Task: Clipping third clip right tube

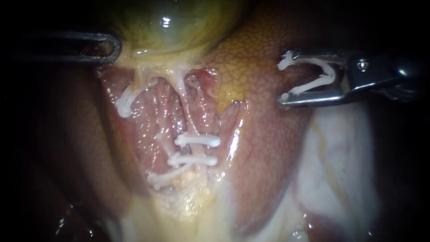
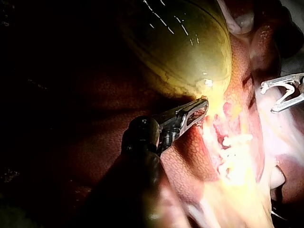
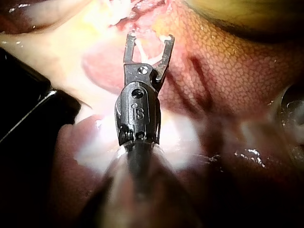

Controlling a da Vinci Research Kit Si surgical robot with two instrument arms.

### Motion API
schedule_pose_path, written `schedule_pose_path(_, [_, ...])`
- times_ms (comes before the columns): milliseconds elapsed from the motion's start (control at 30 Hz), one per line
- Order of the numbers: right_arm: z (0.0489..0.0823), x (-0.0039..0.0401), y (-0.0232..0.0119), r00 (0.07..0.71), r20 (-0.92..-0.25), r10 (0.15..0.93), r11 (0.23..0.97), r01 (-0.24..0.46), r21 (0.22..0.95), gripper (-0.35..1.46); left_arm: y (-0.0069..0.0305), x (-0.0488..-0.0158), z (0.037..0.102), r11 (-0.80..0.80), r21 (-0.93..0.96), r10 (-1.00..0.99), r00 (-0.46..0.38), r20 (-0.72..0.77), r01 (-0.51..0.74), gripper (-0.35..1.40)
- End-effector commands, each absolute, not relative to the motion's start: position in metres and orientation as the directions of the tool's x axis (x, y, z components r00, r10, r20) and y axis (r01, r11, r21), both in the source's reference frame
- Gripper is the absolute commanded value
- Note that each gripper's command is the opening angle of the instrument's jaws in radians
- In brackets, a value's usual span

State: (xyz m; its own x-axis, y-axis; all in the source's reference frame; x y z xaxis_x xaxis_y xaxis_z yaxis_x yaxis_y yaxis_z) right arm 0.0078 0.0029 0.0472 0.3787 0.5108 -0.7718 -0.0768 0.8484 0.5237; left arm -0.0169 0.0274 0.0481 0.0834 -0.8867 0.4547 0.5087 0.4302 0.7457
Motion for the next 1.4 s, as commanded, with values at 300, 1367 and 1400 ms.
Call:
schedule_pose_path(300, [0.0486, 0.0113, 0.0015, 0.353, -0.721, 0.596, 0.784, -0.062, 0.618, 0.48, 0.0273, -0.0171, 0.0481, 0.430, 0.745, -0.887, 0.084, 0.454, 0.510, -0.35])
schedule_pose_path(1367, [0.0560, 0.0185, 0.0008, 0.222, -0.615, 0.757, 0.624, 0.036, 0.781, 0.45, 0.0268, -0.0177, 0.0477, 0.430, 0.748, -0.888, 0.086, 0.453, 0.505, -0.35])
schedule_pose_path(1400, [0.0561, 0.0186, 0.0009, 0.210, -0.615, 0.760, 0.620, 0.048, 0.783, 0.45, 0.0268, -0.0177, 0.0477, 0.430, 0.748, -0.888, 0.086, 0.453, 0.505, -0.35])
